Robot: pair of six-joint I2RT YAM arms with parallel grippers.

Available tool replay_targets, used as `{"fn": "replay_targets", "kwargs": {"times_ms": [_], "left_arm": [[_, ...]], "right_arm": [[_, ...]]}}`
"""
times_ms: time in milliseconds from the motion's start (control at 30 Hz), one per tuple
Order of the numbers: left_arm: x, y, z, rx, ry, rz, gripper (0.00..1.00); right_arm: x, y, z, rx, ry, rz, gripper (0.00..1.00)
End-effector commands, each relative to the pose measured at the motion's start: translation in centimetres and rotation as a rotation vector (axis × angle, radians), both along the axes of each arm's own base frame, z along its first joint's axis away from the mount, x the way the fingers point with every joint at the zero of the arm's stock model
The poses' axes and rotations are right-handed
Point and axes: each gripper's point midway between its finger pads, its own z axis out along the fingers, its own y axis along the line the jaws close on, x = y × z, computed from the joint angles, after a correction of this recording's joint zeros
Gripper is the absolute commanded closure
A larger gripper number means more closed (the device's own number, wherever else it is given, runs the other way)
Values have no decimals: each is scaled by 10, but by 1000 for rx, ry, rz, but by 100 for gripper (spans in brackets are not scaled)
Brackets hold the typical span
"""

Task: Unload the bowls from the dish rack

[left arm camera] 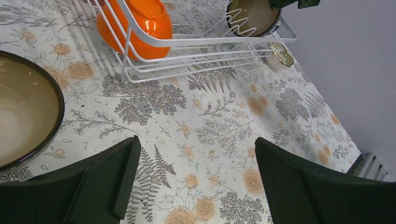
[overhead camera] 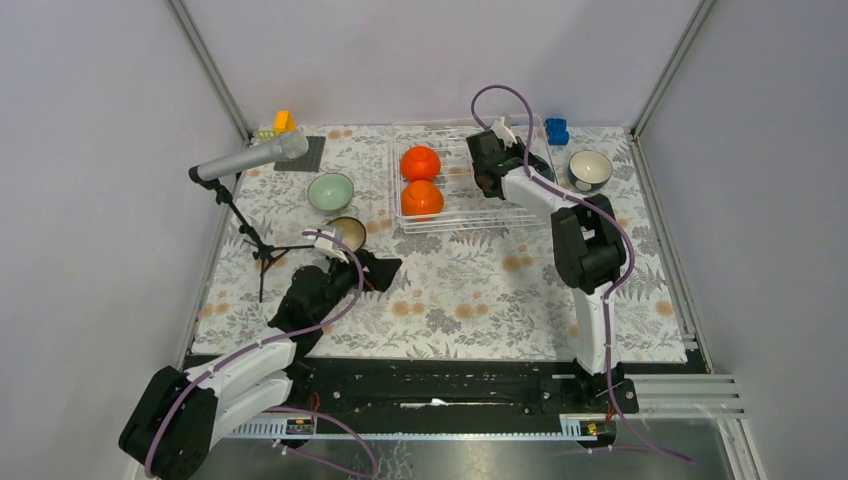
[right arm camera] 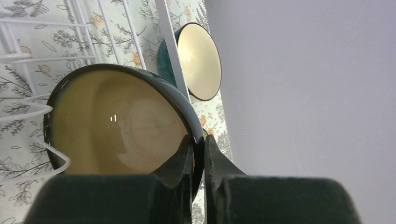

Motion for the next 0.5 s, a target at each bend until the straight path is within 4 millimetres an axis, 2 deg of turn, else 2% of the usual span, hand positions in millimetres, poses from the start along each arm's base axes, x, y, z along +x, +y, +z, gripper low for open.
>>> {"fn": "replay_targets", "kwargs": {"times_ms": [0,200,333,467], "left_arm": [[6,-2,17,0,-61,-1,3],[5,-5,17,-1,-57,-17,2],[4,-7,17,-5,-51,-26,2],[3,-7,19,-9,-52,-31,3]], "right_arm": [[11,11,38,-15,-124,-14,100],[15,17,70,-86,-168,-6,100],[14,19,102,-107,-223,-8,100],[3,15,137,-149,-321,-47,99]]}}
